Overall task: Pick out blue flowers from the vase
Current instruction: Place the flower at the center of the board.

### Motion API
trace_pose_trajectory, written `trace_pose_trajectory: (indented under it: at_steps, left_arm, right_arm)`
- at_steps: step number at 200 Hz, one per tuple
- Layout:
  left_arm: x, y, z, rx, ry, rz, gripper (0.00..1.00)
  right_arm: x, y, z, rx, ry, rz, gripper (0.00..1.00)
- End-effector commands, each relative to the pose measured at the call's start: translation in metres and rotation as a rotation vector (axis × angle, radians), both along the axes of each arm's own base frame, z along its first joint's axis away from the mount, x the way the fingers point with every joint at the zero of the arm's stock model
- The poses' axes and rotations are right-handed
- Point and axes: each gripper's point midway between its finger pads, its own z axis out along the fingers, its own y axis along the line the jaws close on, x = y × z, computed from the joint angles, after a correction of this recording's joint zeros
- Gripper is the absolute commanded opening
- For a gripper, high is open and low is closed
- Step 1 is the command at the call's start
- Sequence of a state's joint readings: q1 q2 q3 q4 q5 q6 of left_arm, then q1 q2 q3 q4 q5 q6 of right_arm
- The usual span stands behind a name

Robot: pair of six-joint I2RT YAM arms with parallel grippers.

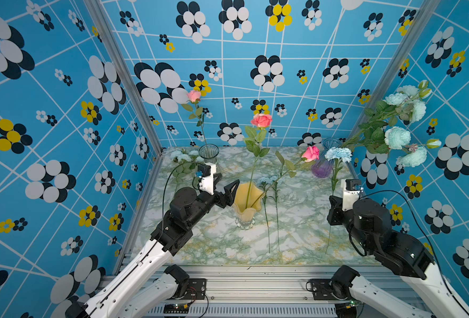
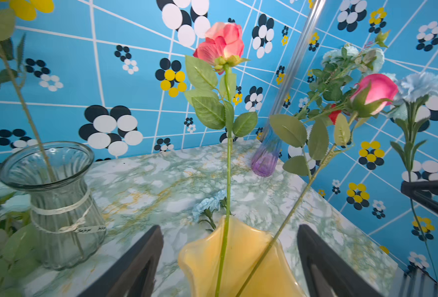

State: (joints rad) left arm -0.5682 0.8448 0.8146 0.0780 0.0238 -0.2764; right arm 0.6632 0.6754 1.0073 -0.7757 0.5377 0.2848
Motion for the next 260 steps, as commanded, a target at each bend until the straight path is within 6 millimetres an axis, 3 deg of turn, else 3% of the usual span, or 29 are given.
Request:
trace_pose_trajectory:
  at_steps: [1,25,80,140,205,260]
  left_arm:
    - [0.024,0.022,-0.018,0.020,0.110,0.129,0.85]
    - [0.040,0.026,-0.038,-0.006,0.193,0.132,0.85]
    - [0.038,0.041,-0.037,-0.067,0.179,0.155,0.85]
    - [0.045,0.049,-0.050,-0.105,0.196,0.163,0.85]
    - [0.047,0.047,-0.054,-0.099,0.213,0.142,0.85]
    - [0.049,0.039,-0.056,-0.087,0.246,0.101,0.85]
  right_arm:
    - [0.013,-0.010,-0.024,-0.024,0.041,-0.085,0.00]
    - [0.026,-0.002,-0.059,0.066,0.145,-0.060,0.00]
    - [0.055,0.038,-0.131,0.175,0.343,0.055,0.00]
    - [0.088,0.075,-0.183,0.205,0.503,0.135,0.00]
    - [0.108,0.081,-0.241,0.162,0.632,0.099,0.00]
    - [0.112,0.071,-0.269,0.102,0.677,0.036,0.00]
